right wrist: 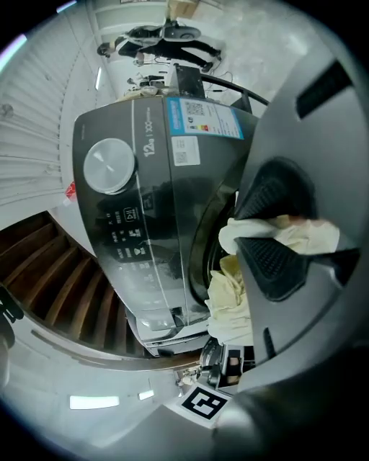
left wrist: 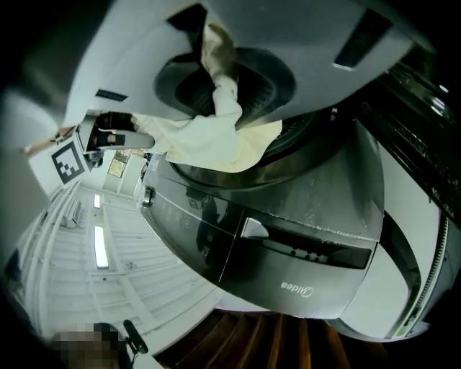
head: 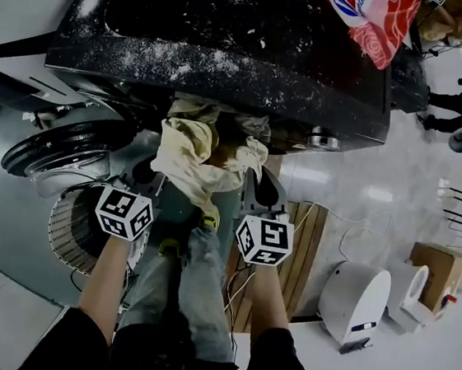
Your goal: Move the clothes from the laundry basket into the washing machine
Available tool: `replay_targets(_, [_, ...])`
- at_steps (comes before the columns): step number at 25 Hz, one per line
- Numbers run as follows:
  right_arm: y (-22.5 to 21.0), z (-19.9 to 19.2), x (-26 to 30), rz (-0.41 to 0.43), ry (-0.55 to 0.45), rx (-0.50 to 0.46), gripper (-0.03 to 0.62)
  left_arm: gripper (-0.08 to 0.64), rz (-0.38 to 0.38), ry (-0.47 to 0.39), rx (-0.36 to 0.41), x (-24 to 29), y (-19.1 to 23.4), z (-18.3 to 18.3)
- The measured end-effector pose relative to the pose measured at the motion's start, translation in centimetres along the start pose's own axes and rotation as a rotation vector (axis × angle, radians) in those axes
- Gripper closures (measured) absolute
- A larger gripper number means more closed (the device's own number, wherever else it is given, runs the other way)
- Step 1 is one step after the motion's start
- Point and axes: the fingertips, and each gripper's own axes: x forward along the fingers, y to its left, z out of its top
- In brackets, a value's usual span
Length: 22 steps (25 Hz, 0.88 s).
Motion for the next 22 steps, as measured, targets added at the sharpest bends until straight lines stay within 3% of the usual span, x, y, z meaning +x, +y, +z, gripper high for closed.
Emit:
replay_targets(12, [-1.7,-5.4,6.7,0.027,-0.056,-0.018,0.535,0.506,0.038,-0.112,-0.062,5.9,4.7,-4.7])
replay_targets(22, [-3.4,-8.3,12.1,0.048,-0.147,-0.043,0.535,0.505,0.026,-0.256,-0.011,11.5,6.9,-6.3])
